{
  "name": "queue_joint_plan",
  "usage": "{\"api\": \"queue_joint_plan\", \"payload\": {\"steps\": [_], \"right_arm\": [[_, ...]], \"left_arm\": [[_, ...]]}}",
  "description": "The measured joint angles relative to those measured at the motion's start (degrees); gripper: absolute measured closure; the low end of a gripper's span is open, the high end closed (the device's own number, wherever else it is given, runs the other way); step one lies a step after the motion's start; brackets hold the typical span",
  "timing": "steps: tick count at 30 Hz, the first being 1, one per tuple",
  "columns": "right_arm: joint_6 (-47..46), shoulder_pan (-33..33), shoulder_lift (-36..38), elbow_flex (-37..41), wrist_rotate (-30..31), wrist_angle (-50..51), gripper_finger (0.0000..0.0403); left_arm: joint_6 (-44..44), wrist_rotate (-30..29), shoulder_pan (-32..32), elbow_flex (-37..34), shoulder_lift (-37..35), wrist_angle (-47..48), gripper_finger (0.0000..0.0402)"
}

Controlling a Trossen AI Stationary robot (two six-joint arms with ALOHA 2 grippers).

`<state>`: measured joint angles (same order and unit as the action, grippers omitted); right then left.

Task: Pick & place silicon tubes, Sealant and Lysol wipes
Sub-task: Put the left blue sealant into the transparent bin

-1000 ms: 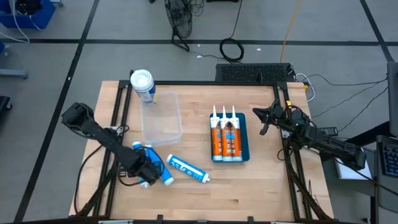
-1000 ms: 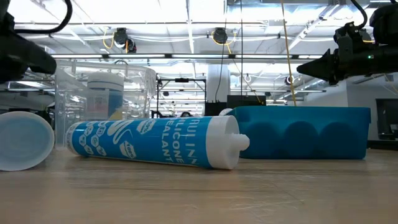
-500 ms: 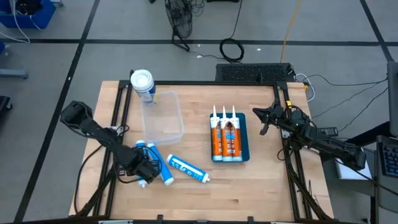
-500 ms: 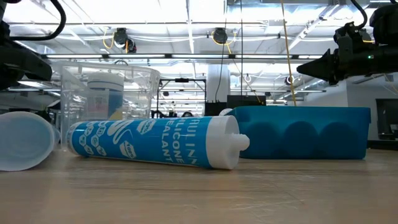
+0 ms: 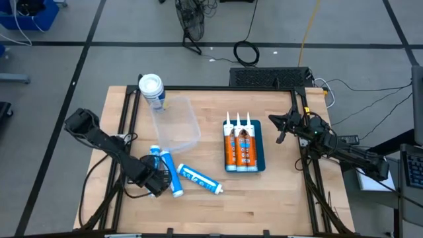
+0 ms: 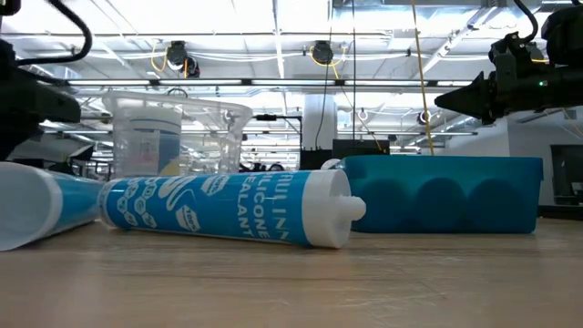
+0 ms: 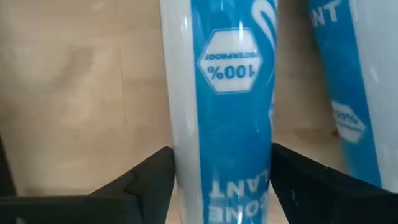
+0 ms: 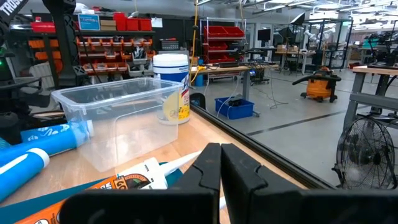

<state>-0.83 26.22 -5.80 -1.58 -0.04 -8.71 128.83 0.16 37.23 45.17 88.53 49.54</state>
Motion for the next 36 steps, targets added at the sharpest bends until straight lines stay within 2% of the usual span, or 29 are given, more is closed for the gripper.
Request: {"api": "queue_joint_plan", "payload": {"steps": [7, 17, 36], "right_arm": [[0.0, 0.0, 0.0, 0.0, 0.0, 0.0, 0.0403], [0.0, 0.0, -0.3, 0.0, 0.0, 0.2, 0.0403], [0.0, 0.0, -0.3, 0.0, 0.0, 0.2, 0.0403]], "left_arm": [[-2.1, -1.0, 0.3, -2.7, 4.2, -5.6, 0.015], [-2.3, -1.5, 0.3, -2.7, 1.5, -5.3, 0.0167], [-4.0, -2.7, 0.4, -2.6, 1.6, -4.9, 0.0156]]}}
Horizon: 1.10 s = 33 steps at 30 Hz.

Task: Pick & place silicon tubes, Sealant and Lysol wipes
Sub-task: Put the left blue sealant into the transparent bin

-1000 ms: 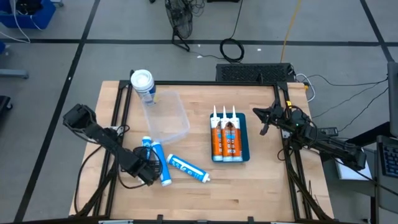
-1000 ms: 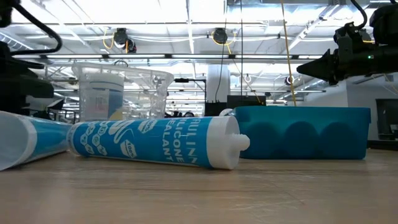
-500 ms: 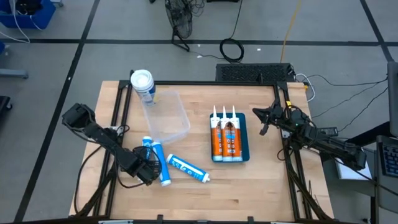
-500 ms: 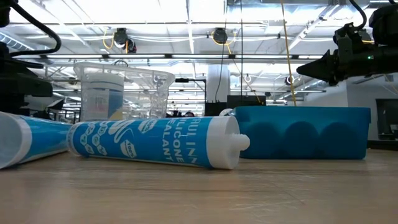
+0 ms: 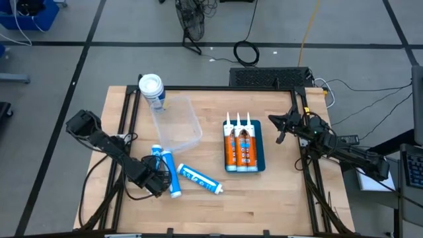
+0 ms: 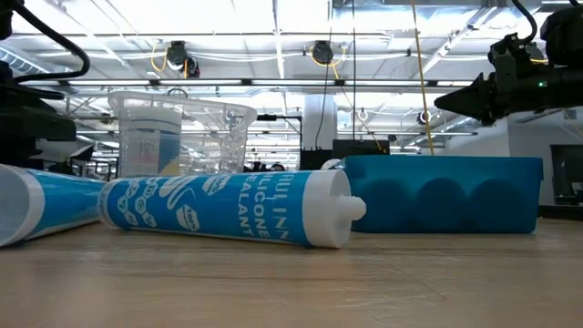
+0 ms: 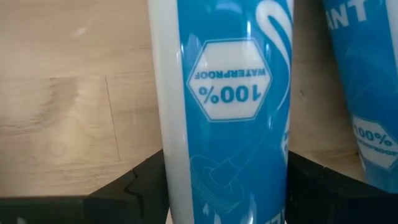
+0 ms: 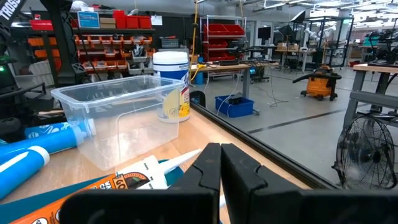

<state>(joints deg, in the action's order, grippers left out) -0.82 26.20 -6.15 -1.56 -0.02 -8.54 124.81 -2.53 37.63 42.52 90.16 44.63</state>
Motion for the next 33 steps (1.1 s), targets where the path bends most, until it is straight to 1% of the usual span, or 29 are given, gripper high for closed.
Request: {"api": "queue_joint_plan", "payload": {"steps": [5, 10, 12, 15, 22, 24, 27, 31, 33], "right_arm": [[0.0, 0.0, 0.0, 0.0, 0.0, 0.0, 0.0403], [0.0, 0.0, 0.0, 0.0, 0.0, 0.0, 0.0403], [0.0, 0.0, 0.0, 0.0, 0.0, 0.0, 0.0403], [0.0, 0.0, 0.0, 0.0, 0.0, 0.0, 0.0403], [0.0, 0.0, 0.0, 0.0, 0.0, 0.0, 0.0403], [0.0, 0.0, 0.0, 0.0, 0.0, 0.0, 0.0403], [0.0, 0.0, 0.0, 0.0, 0.0, 0.0, 0.0403], [0.0, 0.0, 0.0, 0.0, 0.0, 0.0, 0.0403], [0.0, 0.0, 0.0, 0.0, 0.0, -0.1, 0.0403]], "left_arm": [[-1.1, -0.5, 0.0, 0.0, 0.0, 0.1, 0.0156], [-4.5, -1.2, -0.1, 0.0, 0.0, -0.1, 0.0156], [-6.3, -1.2, -0.1, -0.1, 0.0, -0.7, 0.0164], [-8.4, -0.4, -0.1, 0.0, 0.0, -2.0, 0.0183], [-11.2, 3.2, -0.1, 0.3, -0.2, -2.6, 0.0183], [-10.8, 3.9, 0.0, 1.5, -0.4, 0.1, 0.0183], [-9.7, 4.1, 0.0, 4.4, -1.0, 7.3, 0.0183], [-9.3, 1.7, 0.1, 10.2, -2.9, 16.1, 0.0183], [-9.3, -0.8, 0.4, 13.6, -3.6, 19.9, 0.0183]]}}
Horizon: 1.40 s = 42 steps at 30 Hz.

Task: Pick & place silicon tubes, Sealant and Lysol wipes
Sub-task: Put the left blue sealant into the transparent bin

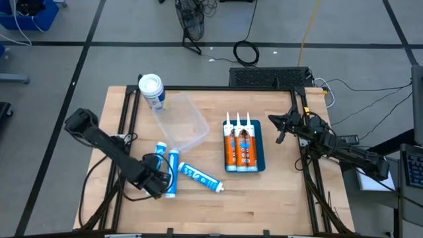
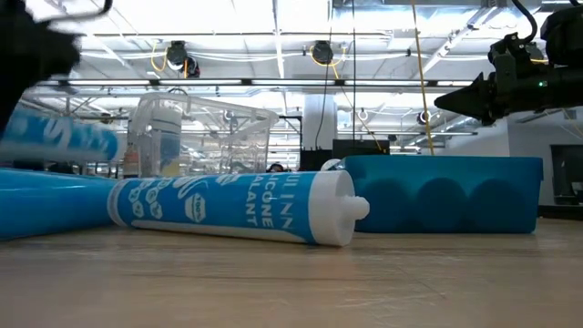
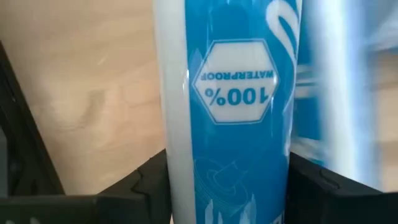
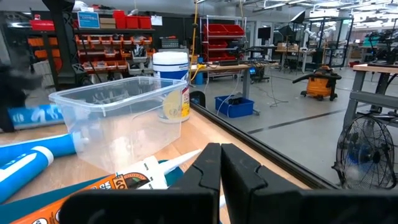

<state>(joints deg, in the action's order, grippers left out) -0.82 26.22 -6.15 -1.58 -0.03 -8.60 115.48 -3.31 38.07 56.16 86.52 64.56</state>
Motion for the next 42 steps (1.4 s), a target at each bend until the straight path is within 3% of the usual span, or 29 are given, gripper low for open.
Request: {"api": "queue_joint_plan", "payload": {"steps": [13, 17, 24, 26, 32, 42], "right_arm": [[0.0, 0.0, 0.0, 0.0, 0.0, -0.1, 0.0403], [0.0, 0.0, 0.0, 0.0, 0.0, -0.1, 0.0403], [0.0, 0.0, 0.0, 0.0, 0.0, -0.1, 0.0403], [0.0, 0.0, 0.0, 0.0, 0.0, -0.1, 0.0403], [0.0, 0.0, 0.0, 0.0, 0.0, -0.1, 0.0403], [0.0, 0.0, 0.0, 0.0, 0.0, -0.1, 0.0403]], "left_arm": [[0.2, -18.9, 3.1, 21.3, -0.4, 21.0, 0.0183], [-0.3, -24.1, 3.6, 22.8, -0.4, 22.3, 0.0183], [0.0, -25.5, 3.6, 22.1, -0.4, 22.3, 0.0183], [2.7, -28.6, 3.1, 22.0, -0.4, 22.3, 0.0183], [6.4, -44.3, -3.8, 22.1, -1.2, 21.9, 0.0183], [-17.3, -46.8, -23.3, 22.1, -0.6, 17.3, 0.0183]]}}
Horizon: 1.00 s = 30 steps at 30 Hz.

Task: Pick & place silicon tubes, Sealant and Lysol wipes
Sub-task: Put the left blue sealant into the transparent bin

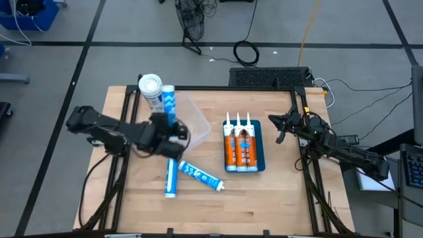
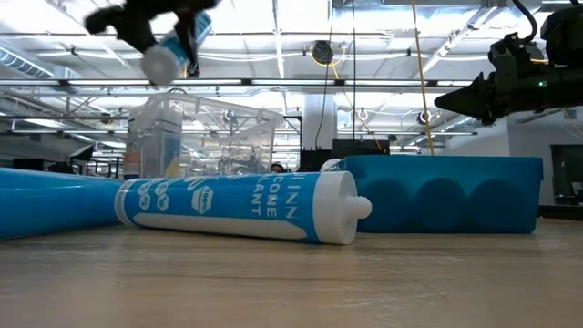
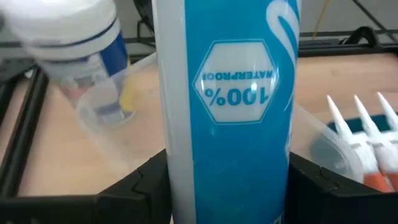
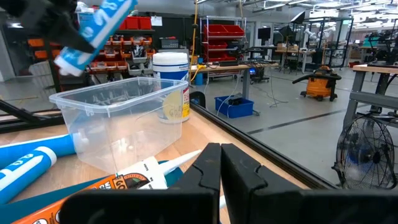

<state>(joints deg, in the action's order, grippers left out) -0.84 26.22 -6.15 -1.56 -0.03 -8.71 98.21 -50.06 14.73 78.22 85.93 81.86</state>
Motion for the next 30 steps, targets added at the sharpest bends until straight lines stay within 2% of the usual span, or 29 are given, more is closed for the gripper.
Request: {"api": "queue_joint_plan", "payload": {"steps": [6, 11, 15, 21, 26, 30], "right_arm": [[0.0, 0.0, 0.0, 0.0, 0.0, 0.0, 0.0403], [0.0, 0.0, 0.0, 0.0, 0.0, 0.0, 0.0403], [0.0, 0.0, 0.0, 0.0, 0.0, 0.0, 0.0403], [0.0, 0.0, 0.0, 0.0, 0.0, 0.0, 0.0403], [0.0, 0.0, 0.0, 0.0, 0.0, 0.0, 0.0403], [0.0, 0.0, 0.0, 0.0, 0.0, 0.0, 0.0403]], "left_arm": [[-10.8, -2.0, -6.6, -0.7, 0.0, -8.6, 0.0183], [-12.8, -3.2, -7.8, -5.9, 0.0, -16.1, 0.0184], [-10.5, -2.6, -8.1, -11.7, 0.0, -21.1, 0.0184], [-2.0, -2.7, -7.9, -18.7, 0.0, -28.0, 0.0184], [-1.6, -3.6, -7.5, -23.2, -0.1, -36.9, 0.0184], [-1.4, -1.8, -7.5, -24.0, 0.1, -37.7, 0.0184]]}}
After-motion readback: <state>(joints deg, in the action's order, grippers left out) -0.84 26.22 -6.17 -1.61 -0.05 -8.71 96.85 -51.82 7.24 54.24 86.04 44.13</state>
